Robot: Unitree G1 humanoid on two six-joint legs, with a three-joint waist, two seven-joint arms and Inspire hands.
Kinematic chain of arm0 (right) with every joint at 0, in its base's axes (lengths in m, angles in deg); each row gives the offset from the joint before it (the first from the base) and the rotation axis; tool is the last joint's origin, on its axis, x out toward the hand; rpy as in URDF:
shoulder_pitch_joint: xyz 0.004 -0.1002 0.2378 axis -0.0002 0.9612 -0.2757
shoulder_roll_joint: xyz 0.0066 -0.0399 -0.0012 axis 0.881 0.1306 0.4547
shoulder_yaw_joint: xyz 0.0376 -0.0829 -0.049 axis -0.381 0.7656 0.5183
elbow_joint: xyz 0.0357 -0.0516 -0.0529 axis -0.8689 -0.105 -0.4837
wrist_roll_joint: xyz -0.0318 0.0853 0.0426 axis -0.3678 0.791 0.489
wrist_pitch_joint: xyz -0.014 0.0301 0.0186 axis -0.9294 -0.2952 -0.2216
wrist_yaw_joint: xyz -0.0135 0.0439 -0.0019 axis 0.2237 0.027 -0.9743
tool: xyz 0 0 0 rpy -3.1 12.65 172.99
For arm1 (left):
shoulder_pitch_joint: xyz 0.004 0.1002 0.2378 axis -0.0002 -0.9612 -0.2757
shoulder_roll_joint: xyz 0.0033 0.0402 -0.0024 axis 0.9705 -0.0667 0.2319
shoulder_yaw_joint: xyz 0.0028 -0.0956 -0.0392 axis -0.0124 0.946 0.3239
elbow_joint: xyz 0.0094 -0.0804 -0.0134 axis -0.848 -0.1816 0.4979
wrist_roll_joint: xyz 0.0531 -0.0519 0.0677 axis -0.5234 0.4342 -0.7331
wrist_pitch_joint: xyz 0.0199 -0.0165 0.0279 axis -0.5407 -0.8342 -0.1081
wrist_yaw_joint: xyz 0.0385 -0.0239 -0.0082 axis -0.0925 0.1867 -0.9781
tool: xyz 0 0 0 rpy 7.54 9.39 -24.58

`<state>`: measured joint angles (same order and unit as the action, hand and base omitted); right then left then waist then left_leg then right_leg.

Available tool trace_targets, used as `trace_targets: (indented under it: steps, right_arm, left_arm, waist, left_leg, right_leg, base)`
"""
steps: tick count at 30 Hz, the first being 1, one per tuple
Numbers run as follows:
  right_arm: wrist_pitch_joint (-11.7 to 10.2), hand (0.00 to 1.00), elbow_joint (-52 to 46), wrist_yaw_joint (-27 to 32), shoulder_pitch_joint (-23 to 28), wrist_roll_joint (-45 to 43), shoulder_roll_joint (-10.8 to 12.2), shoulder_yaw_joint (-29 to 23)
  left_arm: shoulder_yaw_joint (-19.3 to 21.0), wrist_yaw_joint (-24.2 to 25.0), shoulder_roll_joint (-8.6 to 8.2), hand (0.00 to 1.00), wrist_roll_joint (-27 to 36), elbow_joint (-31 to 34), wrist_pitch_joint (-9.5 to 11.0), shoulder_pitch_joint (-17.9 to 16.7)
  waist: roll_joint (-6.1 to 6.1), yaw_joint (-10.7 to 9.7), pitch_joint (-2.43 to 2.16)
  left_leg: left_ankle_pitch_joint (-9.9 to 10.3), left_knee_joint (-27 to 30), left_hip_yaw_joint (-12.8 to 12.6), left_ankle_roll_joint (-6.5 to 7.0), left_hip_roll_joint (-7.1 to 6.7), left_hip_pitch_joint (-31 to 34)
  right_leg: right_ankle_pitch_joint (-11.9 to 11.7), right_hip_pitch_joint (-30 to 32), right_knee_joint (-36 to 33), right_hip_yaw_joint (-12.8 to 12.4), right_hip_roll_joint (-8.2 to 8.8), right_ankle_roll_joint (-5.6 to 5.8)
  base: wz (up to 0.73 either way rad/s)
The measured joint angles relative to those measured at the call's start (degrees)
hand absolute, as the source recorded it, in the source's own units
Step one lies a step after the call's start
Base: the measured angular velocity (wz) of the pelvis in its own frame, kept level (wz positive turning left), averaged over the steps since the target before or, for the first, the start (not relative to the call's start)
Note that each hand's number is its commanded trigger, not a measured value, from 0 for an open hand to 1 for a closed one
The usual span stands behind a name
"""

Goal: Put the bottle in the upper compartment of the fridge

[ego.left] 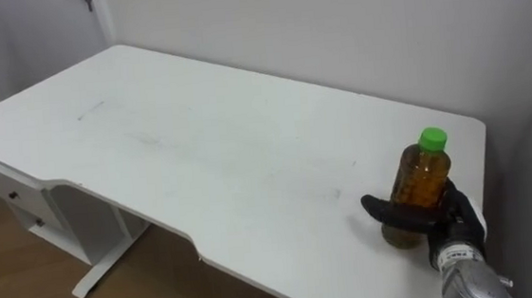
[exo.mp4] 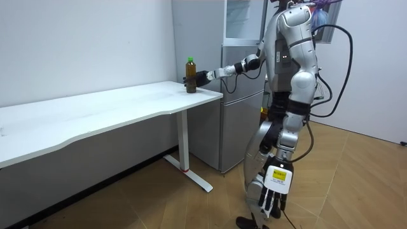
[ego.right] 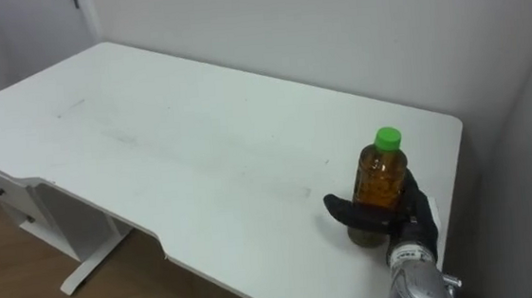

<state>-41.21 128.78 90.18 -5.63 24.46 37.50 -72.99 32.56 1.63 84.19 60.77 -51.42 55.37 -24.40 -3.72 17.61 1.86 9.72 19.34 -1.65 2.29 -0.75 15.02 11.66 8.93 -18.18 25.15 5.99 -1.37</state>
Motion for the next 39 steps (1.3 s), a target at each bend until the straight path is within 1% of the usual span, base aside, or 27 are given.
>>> trace_targets:
  steps: [3, 5, 9, 10, 11, 12, 21, 22, 26, 31, 34, 39]
  right_arm:
    - [0.0, 0.0, -0.3, 0.1, 0.0, 1.5, 0.0, 0.0]
    - [0.0, 0.0, -0.3, 0.2, 0.0, 1.5, 0.0, 0.3]
    - [0.0, 0.0, -0.3, 0.2, 0.0, 1.4, 0.0, 0.3]
    - [0.0, 0.12, -0.3, 0.2, 0.0, 1.4, 0.0, 0.3]
    - [0.0, 0.93, -0.3, 0.2, 0.0, 1.4, 0.0, 0.3]
    - [0.0, 1.0, -0.2, 0.2, 0.0, 1.4, 0.0, 0.4]
    - [0.0, 1.0, 0.6, 0.1, 0.0, 1.0, 0.0, 1.3]
    - [0.0, 1.0, 0.6, -0.1, 0.0, 0.9, -0.1, 2.1]
    - [0.1, 1.0, 1.4, -0.7, 0.0, 1.4, -0.1, 2.5]
    - [0.1, 1.0, 1.5, -1.4, 0.0, 1.4, 0.0, 4.4]
    - [0.7, 1.0, 1.6, -1.9, 0.0, 1.4, 0.0, 4.4]
    - [1.0, 1.0, 1.6, -2.3, 0.0, 1.8, 0.0, 4.4]
  left_arm:
    - [0.0, 0.1, 0.0, 0.0, 0.5, -0.1, 0.0, 0.0]
    - [0.0, 0.1, 0.01, 0.0, 0.6, -0.1, 0.0, 0.0]
    - [0.1, 0.0, 0.02, 0.0, 0.4, 0.0, 0.1, -0.1]
    - [0.1, 0.0, 0.02, 0.0, 0.4, 0.0, 0.1, -0.2]
    - [0.1, 0.0, 0.03, 0.0, 0.4, 0.0, 0.0, -0.2]
    - [0.1, 0.0, 0.08, 0.0, 0.4, 0.0, 0.0, -0.3]
    - [0.1, -0.5, 0.37, 0.0, 0.4, 0.1, 0.0, -0.3]
    - [0.0, -0.5, 0.4, 0.0, 0.4, 0.1, 0.0, -0.3]
    - [0.0, -0.5, 0.72, 0.0, 0.4, 0.4, 0.0, -0.3]
    - [0.0, -0.5, 1.31, 0.0, 0.4, 0.4, 0.0, -0.3]
    - [0.0, -0.5, 1.32, 0.0, 0.4, 0.5, 0.0, -0.4]
    - [0.0, -0.5, 1.33, 0.0, 0.4, 0.7, 0.0, -0.4]
  waist:
    - [0.0, 0.1, 0.0]
    - [0.01, 0.1, 0.01]
    - [0.08, 0.1, 0.01]
    - [0.09, 0.1, 0.01]
    - [0.09, 0.2, 0.01]
    - [0.09, 0.2, 0.01]
    - [0.32, 0.7, 0.05]
    - [0.3, 0.9, 0.04]
    - [0.3, 1.8, 0.05]
    - [0.29, 1.8, 0.05]
    - [0.26, 1.7, 0.07]
    - [0.24, 1.7, 0.06]
  left_leg:
    - [0.0, 0.1, 0.0, 0.0, 0.02, -0.1]
    - [0.0, 0.1, 0.0, 0.0, 0.03, -0.2]
    - [0.0, 0.1, 0.0, 0.04, 0.03, -0.1]
    - [0.0, 0.2, 0.0, 0.07, 0.02, 0.0]
    - [0.0, 0.2, 0.0, 0.08, 0.02, 0.0]
    - [-0.1, 0.3, 0.0, 0.11, 0.01, 0.0]
    - [-0.1, 0.2, 0.0, 0.14, 0.01, -0.1]
    - [-0.1, 0.2, 0.0, 0.14, 0.0, -0.2]
    - [-0.1, 0.1, 0.0, 0.14, -0.01, -0.2]
    - [-0.1, 0.0, 0.0, 0.13, -0.02, -0.2]
    - [-0.1, 0.0, 0.0, 0.13, -0.04, -0.2]
    - [-0.1, 0.0, -0.1, 0.13, -0.05, -0.3]
  right_leg:
    - [0.0, 0.0, -0.4, -0.4, 0.0, 0.0]
    - [0.0, 0.0, -0.5, -1.2, -0.1, 0.0]
    - [0.0, 0.1, -0.6, -1.4, -0.13, -0.01]
    - [0.0, 0.2, -0.6, -1.5, -0.13, -0.01]
    - [0.0, 0.2, -0.6, -1.5, -0.13, -0.01]
    - [0.0, 0.2, -0.6, -1.5, -0.12, -0.01]
    - [0.0, 0.2, -0.5, -1.4, -0.12, -0.01]
    - [0.0, 0.2, -0.5, -1.4, -0.1, -0.01]
    - [0.0, 0.2, -0.5, -1.4, -0.08, 0.0]
    - [0.0, 0.3, -0.5, -1.4, -0.06, 0.0]
    - [0.0, 0.3, -0.4, -1.4, -0.07, 0.0]
    - [0.0, 0.1, -0.3, -1.4, -0.08, 0.0]
  base:
    - [0.0]
    - [0.0]
    - [0.0]
    - [0.0]
    - [0.0]
    - [0.0]
    - [0.0]
    - [0.0]
    - [0.0]
    - [0.0]
    - [0.0]
    - [0.0]
